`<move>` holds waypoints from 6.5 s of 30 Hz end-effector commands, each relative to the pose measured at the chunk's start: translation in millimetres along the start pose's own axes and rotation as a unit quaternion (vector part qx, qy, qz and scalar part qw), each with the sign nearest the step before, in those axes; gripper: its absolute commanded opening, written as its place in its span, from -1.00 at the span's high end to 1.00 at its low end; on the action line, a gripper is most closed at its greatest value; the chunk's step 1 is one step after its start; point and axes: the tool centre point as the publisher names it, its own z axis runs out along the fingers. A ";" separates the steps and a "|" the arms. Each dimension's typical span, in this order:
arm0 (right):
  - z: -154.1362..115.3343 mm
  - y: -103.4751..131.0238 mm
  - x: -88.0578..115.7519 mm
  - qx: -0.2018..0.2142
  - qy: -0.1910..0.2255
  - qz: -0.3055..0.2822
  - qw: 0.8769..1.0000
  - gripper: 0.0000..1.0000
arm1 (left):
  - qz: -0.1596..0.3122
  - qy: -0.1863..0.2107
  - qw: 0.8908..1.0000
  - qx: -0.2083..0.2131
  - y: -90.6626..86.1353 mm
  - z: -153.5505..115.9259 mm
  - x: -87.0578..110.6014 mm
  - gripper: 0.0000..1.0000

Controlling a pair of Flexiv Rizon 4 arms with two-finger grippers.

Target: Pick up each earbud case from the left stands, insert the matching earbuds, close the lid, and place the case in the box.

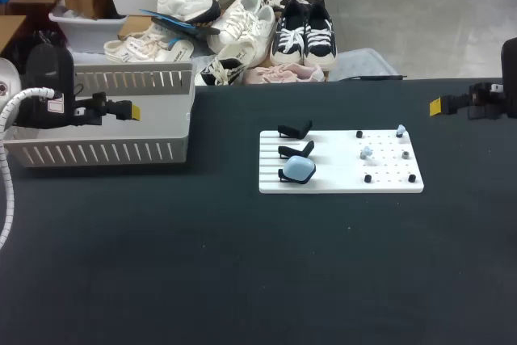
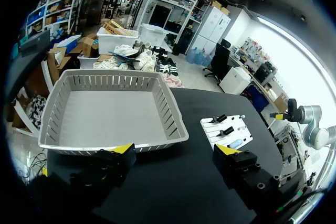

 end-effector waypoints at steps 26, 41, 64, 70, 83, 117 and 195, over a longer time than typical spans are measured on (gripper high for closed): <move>-0.3 -0.5 -0.1 0.000 0.000 0.000 1.000 -1.00 | 0.000 0.003 1.000 -0.001 -0.2 -0.1 -1.4 -1.00; -0.3 -0.5 -0.1 0.000 0.000 0.000 1.000 -1.00 | 0.000 0.003 1.000 -0.001 -0.2 -0.1 -1.4 -1.00; -0.3 -0.5 -0.1 0.000 0.000 0.000 1.000 -1.00 | 0.240 0.010 0.967 0.081 -55.3 30.1 -9.8 -1.00; -0.3 -0.5 -0.1 0.000 0.000 0.000 1.000 -1.00 | 0.354 0.046 0.926 0.119 -91.7 54.8 -3.4 -1.00; -0.3 -0.5 -0.1 0.000 0.000 0.000 1.000 -1.00 | 0.495 0.081 0.843 0.192 -155.4 100.3 24.5 -1.00; -0.3 -0.5 -0.1 0.000 0.000 0.000 1.000 -1.00 | 0.472 0.000 0.850 0.235 -189.1 164.3 70.2 -1.00; -0.3 -0.5 -0.1 0.000 0.000 0.000 1.000 -1.00 | 0.457 -0.014 0.820 0.344 -179.1 225.1 75.4 -1.00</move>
